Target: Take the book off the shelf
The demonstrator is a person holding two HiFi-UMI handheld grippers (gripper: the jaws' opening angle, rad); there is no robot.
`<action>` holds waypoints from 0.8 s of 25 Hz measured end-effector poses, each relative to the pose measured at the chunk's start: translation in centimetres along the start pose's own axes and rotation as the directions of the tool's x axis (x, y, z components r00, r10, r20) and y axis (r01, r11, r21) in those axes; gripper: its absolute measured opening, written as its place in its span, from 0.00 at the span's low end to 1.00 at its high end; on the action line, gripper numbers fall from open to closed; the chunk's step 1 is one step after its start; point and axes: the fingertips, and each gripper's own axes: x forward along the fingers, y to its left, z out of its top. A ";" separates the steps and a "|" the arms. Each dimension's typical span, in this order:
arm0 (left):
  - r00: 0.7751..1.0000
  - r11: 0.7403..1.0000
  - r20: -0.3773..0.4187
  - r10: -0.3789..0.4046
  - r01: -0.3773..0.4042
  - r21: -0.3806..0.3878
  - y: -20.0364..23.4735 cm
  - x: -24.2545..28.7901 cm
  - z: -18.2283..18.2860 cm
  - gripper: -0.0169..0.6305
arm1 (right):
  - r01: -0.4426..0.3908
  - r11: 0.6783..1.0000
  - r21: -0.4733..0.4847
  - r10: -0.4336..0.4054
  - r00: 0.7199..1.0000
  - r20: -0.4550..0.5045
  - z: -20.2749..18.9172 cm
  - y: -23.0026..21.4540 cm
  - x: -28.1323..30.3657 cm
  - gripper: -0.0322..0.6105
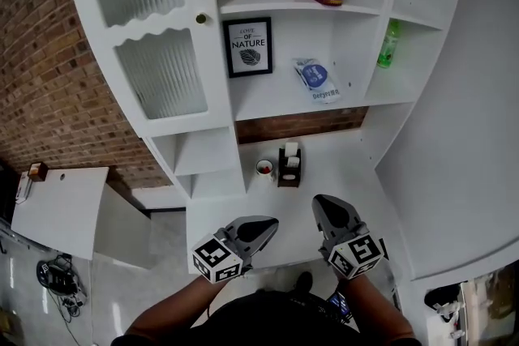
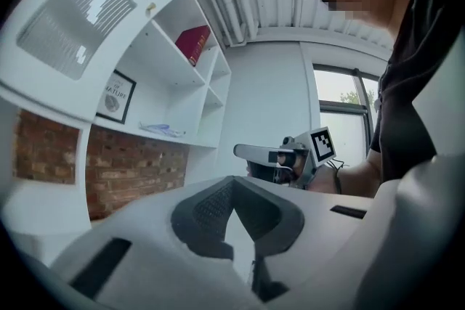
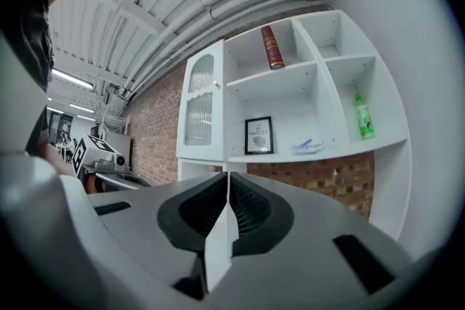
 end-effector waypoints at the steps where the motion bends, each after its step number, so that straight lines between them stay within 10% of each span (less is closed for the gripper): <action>1: 1.000 1.000 0.005 -0.007 0.007 0.030 0.4 0.6 1.3 0.04 | -0.011 1.000 -0.022 0.011 1.000 0.019 1.5 -0.5 0.7 0.08; 9: 0.997 0.964 0.041 -0.071 0.058 0.260 4.2 6.8 14.1 0.04 | -0.054 0.971 -0.235 0.104 0.973 0.207 17.1 -4.5 4.7 0.08; 20: 0.979 0.902 0.162 -0.128 0.047 0.429 5.8 12.1 31.9 0.04 | -0.099 0.964 -0.248 0.176 0.934 0.312 32.9 -9.7 8.9 0.24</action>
